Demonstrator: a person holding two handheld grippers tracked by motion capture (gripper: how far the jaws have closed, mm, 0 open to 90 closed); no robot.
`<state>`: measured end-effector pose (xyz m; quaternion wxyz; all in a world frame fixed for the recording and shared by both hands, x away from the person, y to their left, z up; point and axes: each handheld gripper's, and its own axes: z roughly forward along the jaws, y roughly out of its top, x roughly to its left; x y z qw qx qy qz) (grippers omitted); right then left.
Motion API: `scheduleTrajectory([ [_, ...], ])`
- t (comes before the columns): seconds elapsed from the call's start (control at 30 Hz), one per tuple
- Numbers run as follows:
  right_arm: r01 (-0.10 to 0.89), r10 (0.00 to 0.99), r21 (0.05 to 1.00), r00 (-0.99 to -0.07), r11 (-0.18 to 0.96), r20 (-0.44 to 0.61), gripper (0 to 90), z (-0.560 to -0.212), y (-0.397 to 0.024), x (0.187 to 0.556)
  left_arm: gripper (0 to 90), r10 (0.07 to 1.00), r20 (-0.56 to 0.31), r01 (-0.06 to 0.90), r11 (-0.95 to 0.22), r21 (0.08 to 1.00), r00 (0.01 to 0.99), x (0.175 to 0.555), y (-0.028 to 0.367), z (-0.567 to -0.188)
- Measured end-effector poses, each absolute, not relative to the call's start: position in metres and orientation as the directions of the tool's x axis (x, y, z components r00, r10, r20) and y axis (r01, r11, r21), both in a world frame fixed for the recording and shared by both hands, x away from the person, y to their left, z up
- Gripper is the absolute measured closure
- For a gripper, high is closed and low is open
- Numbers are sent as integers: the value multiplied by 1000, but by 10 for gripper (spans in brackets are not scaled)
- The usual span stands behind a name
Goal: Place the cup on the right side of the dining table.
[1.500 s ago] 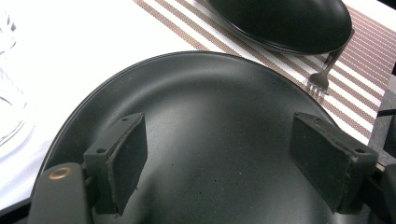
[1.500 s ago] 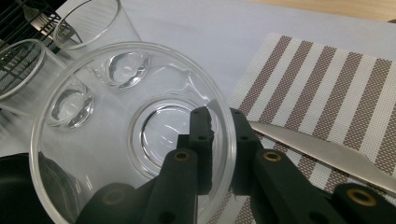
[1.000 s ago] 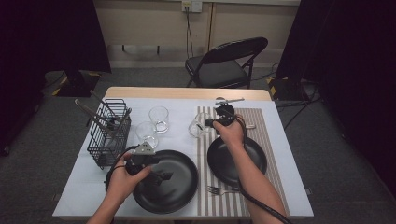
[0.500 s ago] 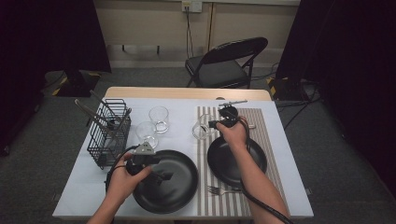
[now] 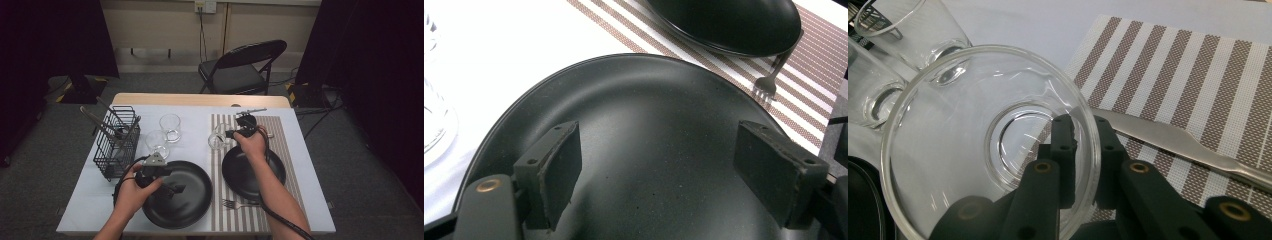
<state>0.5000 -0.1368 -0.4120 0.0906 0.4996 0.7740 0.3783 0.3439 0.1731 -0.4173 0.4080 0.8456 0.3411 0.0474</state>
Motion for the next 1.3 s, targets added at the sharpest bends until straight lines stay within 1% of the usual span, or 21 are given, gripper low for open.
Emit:
scheduleTrajectory([
  [1.3,711,859,667,-465,220,212,834,-417,-146,502,195,615,-196,536,-435,724,764,344,174,-416],
])
